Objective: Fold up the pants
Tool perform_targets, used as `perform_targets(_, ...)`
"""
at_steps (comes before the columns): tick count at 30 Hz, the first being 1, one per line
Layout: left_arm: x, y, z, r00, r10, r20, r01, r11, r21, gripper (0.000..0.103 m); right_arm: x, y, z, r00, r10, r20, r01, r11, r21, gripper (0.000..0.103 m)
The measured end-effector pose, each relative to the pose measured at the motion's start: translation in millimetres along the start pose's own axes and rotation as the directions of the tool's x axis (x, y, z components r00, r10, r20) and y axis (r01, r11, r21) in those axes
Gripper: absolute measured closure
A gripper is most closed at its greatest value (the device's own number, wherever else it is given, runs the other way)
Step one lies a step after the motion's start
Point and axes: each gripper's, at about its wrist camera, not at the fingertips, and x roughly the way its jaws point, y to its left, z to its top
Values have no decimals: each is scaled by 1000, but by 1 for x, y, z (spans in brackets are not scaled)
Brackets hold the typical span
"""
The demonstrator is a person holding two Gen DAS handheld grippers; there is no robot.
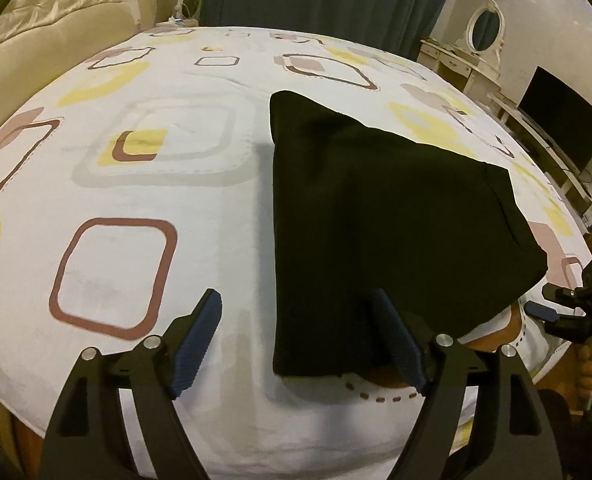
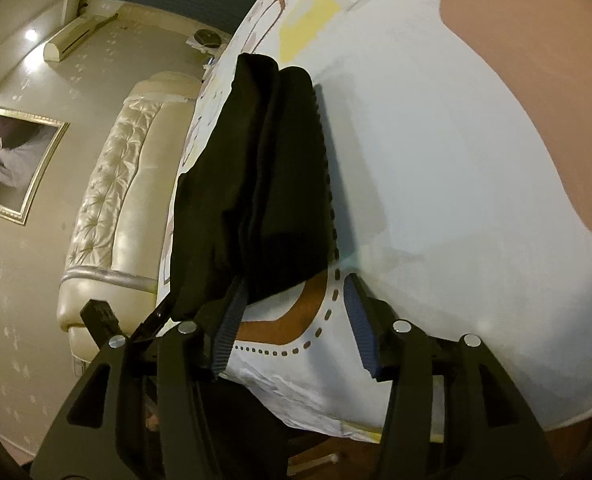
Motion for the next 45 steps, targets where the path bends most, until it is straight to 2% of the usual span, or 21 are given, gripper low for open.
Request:
perform_targets(19,-19,-10,-17,998,61,8,-61,998,24,23,-3,10,-22,998,-65,14,65,998,1,45)
perform_targets(24,-23,-16,-23,994,105,17,-106,994,21,23,-3,16,-28,995,-97,24,97,995,-22,43)
perform_targets(28,-30,-24,-29,987,156,30,-158,986,51,23,-1,26,-33,987,-156,33,158,985,-68,42)
perform_targets(32,-41,-30,-33,982,182,56,-184,982,46,23,4,45,-40,965,-253,67,260,955,-145,40)
perform_targets(36,-52,-35,-35,980,180,89,-183,983,28,23,10,71,-53,906,-391,164,421,874,-242,35)
perform_targets(42,-55,-45,-34,973,201,115,-209,976,64,22,15,93,-66,862,-439,252,501,813,-298,34)
perform_targets(45,-56,-45,-33,970,209,124,-216,975,53,21,18,98,-68,842,-456,287,535,776,-335,33)
